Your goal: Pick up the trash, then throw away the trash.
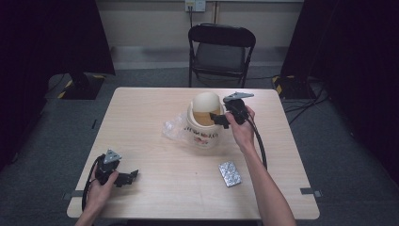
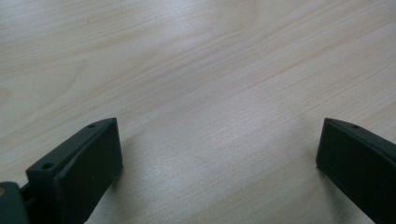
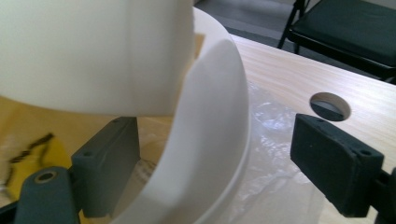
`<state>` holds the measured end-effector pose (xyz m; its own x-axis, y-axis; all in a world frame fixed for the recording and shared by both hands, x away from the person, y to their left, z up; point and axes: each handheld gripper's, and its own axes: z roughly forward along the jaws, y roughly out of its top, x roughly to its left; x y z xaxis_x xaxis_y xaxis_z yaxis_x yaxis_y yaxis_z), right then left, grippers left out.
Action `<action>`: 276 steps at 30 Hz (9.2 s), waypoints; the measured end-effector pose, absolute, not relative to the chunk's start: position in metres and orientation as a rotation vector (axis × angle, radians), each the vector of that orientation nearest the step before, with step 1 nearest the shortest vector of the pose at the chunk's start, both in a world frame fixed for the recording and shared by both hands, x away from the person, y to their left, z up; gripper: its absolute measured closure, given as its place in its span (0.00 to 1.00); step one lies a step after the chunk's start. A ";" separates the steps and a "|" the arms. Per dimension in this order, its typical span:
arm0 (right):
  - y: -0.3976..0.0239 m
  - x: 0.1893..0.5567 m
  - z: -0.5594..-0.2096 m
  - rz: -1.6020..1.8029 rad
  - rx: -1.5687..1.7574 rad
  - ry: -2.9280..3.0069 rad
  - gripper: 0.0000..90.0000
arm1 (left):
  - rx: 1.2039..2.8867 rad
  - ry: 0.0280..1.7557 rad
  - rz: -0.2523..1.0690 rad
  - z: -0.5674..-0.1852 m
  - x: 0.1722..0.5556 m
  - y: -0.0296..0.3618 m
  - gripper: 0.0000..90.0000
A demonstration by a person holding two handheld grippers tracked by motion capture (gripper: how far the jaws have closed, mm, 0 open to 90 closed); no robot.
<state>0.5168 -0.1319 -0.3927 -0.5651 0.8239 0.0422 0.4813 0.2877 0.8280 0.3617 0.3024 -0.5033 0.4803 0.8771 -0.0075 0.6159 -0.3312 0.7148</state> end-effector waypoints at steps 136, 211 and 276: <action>-0.189 0.352 -0.477 1.144 1.240 2.263 0.38 | 2.073 1.228 0.518 -0.503 0.361 0.303 0.00; -0.130 0.429 -0.372 1.293 1.096 2.226 0.38 | 2.071 1.229 0.516 -0.503 0.361 0.303 0.00; -0.127 0.445 -0.360 1.321 1.168 2.163 0.17 | 2.071 1.229 0.517 -0.503 0.361 0.302 0.00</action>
<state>0.4447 -0.1267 -0.3602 -0.5997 0.7916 0.1176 0.4663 0.2262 0.8552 0.3609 0.3025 -0.5031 0.4786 0.8780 0.0009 0.6147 -0.3359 0.7137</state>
